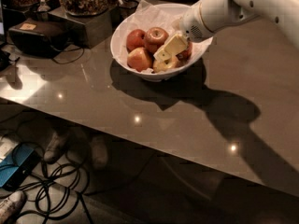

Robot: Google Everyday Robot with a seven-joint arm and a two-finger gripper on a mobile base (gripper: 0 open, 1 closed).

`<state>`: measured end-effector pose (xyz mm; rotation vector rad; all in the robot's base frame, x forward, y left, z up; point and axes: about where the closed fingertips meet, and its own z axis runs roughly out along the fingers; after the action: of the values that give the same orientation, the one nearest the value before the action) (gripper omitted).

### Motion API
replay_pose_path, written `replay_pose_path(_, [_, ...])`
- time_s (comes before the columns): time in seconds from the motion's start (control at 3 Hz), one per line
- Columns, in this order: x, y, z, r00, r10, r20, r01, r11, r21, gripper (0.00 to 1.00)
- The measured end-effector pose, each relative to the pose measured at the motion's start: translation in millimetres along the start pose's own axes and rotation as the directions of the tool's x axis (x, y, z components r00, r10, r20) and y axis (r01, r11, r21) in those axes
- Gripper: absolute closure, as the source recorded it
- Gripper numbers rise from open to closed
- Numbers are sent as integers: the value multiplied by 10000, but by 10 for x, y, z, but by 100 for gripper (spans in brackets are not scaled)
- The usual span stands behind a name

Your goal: Pick apple from white bowl

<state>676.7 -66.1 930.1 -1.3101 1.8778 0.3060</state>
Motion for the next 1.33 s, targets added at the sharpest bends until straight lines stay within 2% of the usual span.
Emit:
replay_pose_path(0.67, [-40,95,213,10000,37,-44,-39,9983,-577,22])
replay_pose_path(1.0, [-48,114,286,9999,69,-105,-78,9964,-845,41])
replay_pose_path(1.33, [-48,114,286,9999,69,-105,-78,9964,-845,64])
